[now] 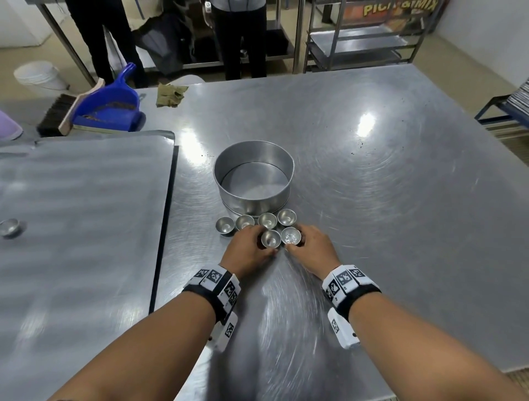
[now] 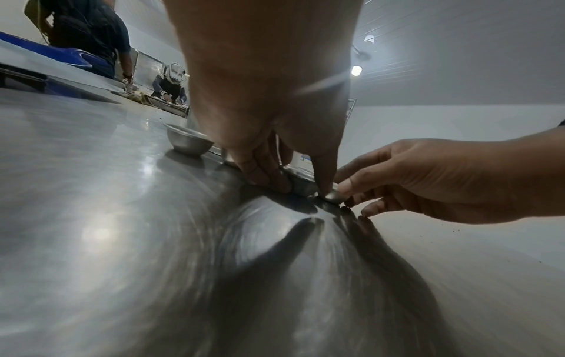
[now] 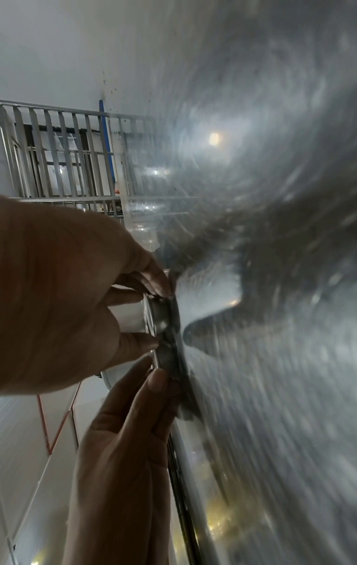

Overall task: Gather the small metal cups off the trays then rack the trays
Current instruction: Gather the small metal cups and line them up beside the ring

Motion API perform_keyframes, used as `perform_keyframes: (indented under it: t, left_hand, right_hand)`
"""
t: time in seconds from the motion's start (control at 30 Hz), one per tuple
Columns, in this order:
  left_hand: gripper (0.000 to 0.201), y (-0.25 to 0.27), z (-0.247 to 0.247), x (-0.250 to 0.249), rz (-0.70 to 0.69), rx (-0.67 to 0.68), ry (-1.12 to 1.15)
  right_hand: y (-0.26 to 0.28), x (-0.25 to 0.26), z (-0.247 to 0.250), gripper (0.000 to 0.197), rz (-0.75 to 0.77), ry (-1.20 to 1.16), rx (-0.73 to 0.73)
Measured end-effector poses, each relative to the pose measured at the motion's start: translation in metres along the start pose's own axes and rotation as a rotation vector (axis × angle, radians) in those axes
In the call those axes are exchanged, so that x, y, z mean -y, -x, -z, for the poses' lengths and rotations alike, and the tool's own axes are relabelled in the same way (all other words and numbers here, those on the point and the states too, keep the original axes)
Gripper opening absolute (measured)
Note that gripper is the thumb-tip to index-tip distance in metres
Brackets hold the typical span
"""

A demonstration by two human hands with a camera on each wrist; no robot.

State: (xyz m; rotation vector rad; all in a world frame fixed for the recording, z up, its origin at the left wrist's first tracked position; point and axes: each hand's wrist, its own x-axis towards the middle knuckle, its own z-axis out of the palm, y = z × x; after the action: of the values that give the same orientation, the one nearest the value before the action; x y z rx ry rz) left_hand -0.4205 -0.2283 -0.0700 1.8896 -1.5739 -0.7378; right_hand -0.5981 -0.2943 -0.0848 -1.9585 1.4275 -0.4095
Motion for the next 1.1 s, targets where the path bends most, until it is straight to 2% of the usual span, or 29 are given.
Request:
perform_keyframes:
  t: [0.17, 0.27, 0.4, 0.6, 0.73, 0.93, 1.1]
  left_hand:
    - [0.045, 0.000, 0.006, 0.019, 0.033, 0.016, -0.040]
    - [0.051, 0.010, 0.024, 0.030, 0.078, 0.002, -0.076]
    - [0.048, 0.035, 0.066, 0.053, 0.131, -0.049, -0.141]
    - [0.037, 0.104, 0.160, 0.122, 0.295, -0.203, -0.144]
    - [0.040, 0.157, 0.220, 0.178, 0.424, -0.292, -0.131]
    - [0.041, 0.234, 0.303, 0.264, 0.595, -0.387, -0.110]
    - [0.039, 0.277, 0.362, 0.322, 0.680, -0.470, -0.120]
  right_hand:
    - [0.003, 0.003, 0.004, 0.049, -0.053, 0.021, -0.060]
    - [0.002, 0.019, 0.000, 0.038, -0.065, 0.030, -0.135]
    - [-0.005, 0.065, -0.028, 0.025, 0.063, 0.051, -0.126]
    - [-0.007, 0.173, -0.114, 0.029, 0.279, 0.013, 0.097]
    - [0.003, 0.240, -0.180, 0.032, 0.374, 0.038, 0.221]
    - [0.016, 0.334, -0.274, 0.032, 0.422, 0.079, 0.356]
    - [0.017, 0.391, -0.334, 0.032, 0.451, 0.112, 0.391]
